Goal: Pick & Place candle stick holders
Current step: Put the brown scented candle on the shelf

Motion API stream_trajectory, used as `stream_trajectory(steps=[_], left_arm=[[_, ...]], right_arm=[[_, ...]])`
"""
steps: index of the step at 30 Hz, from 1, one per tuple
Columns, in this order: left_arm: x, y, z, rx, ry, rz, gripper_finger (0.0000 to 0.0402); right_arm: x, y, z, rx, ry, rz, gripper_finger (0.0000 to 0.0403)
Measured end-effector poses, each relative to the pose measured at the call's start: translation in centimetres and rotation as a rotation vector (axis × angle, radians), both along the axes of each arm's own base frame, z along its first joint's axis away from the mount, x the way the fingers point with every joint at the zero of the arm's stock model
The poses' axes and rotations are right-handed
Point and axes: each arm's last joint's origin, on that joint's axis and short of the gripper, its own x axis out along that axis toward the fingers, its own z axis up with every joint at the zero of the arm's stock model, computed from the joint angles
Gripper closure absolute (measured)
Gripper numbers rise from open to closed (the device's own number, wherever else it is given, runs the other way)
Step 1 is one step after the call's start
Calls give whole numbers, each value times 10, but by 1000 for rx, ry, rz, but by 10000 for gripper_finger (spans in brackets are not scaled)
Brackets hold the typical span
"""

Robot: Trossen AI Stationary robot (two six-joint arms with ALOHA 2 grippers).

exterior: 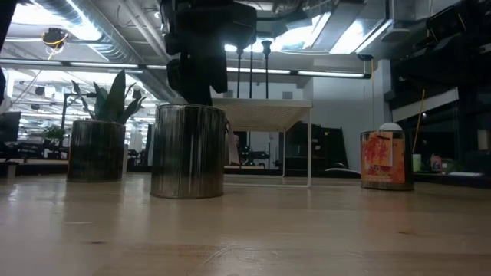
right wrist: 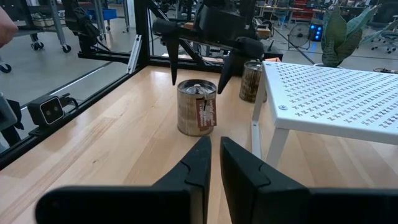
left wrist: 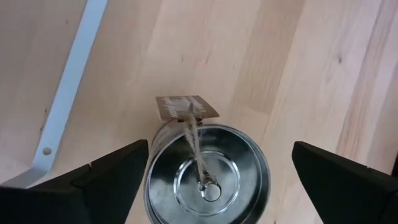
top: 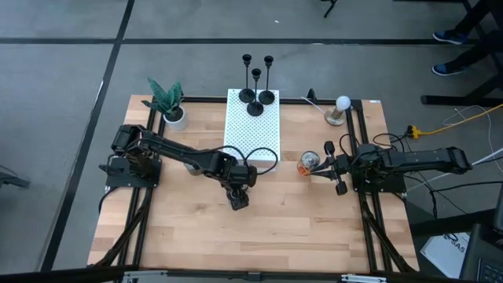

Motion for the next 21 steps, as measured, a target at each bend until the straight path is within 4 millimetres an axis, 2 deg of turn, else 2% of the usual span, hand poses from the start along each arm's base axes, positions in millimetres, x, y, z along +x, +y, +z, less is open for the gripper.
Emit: stream_trajectory(steps=[8,12,21], left_arm=[[-4,-5,7,45,-24,-78,2],[-8,-8,5,123,0,-101,2],[-11,-14,-2,140,11,-134,1]], right_arm=[[0,0,0,0,0,0,363],[0,0,0,0,1,0,363],[0,0,0,0,0,0,363]])
